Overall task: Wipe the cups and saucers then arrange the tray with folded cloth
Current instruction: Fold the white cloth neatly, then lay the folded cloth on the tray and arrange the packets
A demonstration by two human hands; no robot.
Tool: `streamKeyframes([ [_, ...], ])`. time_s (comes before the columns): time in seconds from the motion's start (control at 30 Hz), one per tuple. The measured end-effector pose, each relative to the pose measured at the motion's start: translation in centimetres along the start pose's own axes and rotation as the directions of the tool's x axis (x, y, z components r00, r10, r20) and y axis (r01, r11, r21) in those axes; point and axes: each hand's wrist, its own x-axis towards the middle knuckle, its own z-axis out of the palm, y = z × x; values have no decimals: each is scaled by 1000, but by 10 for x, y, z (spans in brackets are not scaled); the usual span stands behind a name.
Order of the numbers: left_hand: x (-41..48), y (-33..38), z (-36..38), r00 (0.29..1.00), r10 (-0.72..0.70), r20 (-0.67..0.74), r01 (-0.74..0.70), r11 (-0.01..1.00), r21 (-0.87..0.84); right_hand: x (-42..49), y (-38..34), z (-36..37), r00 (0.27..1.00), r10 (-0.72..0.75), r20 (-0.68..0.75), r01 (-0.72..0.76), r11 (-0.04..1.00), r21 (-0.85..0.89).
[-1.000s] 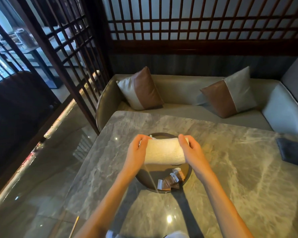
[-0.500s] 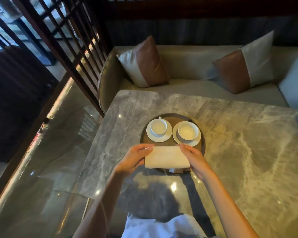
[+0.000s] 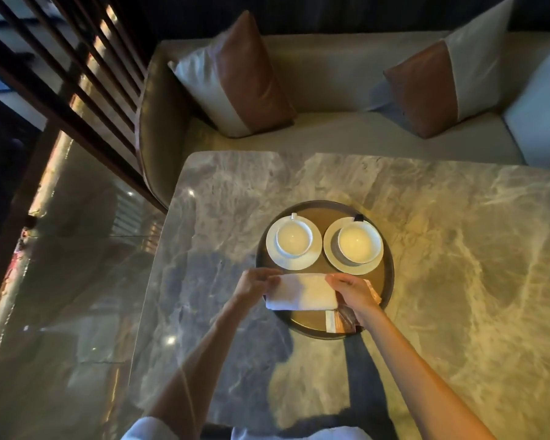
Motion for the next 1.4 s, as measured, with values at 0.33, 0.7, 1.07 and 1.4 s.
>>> streamKeyframes([
  [0.33,31,-16,14,995,-51,-80,67,976,208,36,14,10,992,-82,-92,61,976,-210],
  [0.7,13,-30,40,919,392,-24,-210,542,814,26,30,6,905,-425,-2,306,655,-691],
  [1.07,-4,-92,48,900,408,152,-297,321,899,18,83,8,769,-504,392,459,9,-888],
  [1.4,0,-99,50,912,388,134,-268,318,909,24,89,10,814,-453,364,401,-16,-916],
])
